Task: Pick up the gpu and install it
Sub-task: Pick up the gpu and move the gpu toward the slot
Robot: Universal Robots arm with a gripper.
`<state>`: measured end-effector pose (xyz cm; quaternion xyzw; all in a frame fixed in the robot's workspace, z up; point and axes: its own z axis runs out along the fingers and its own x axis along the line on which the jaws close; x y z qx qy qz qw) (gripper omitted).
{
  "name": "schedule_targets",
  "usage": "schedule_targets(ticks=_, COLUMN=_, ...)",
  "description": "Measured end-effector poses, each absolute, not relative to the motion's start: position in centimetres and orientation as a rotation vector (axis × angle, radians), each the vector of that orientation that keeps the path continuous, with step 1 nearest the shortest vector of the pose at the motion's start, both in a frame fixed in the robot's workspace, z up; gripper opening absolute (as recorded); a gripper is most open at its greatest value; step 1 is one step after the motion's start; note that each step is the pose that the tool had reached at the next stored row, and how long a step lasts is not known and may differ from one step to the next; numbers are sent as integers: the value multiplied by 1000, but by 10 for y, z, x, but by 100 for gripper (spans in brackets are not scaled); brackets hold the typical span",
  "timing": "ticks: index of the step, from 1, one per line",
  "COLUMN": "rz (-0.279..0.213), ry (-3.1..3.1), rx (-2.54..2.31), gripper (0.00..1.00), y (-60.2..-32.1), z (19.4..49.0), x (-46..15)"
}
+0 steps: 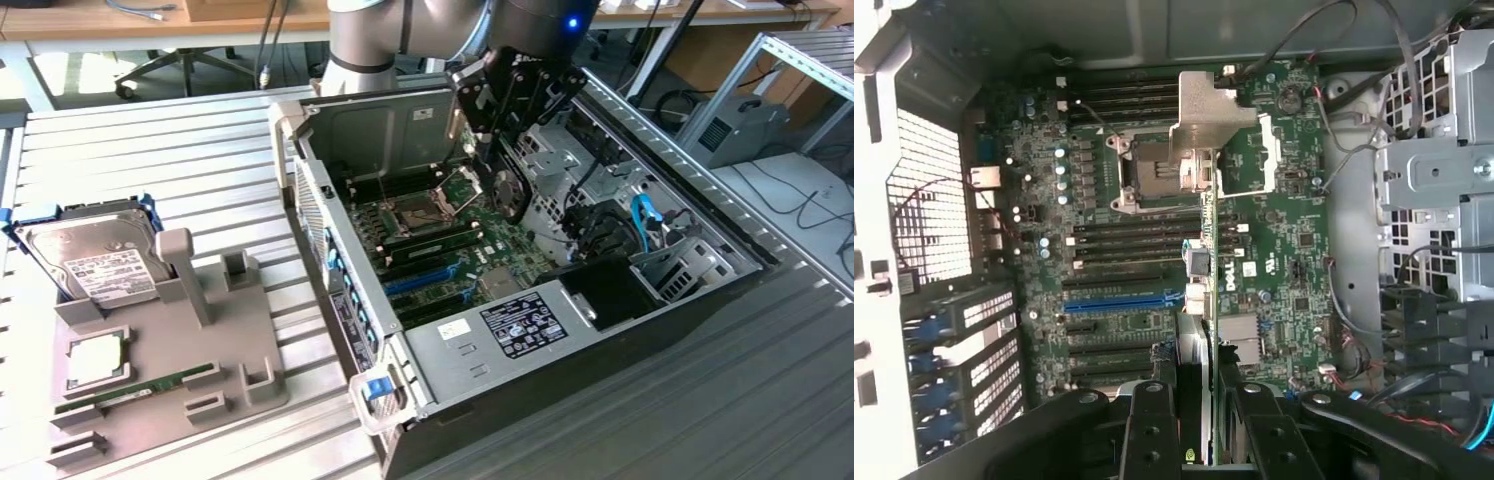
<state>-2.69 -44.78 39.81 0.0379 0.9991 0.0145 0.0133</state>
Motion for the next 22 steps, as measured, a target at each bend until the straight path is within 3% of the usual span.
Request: schedule_targets(ticks=22, rz=37, ry=3116, rx=44, gripper=27, y=-433, z=390, x=1)
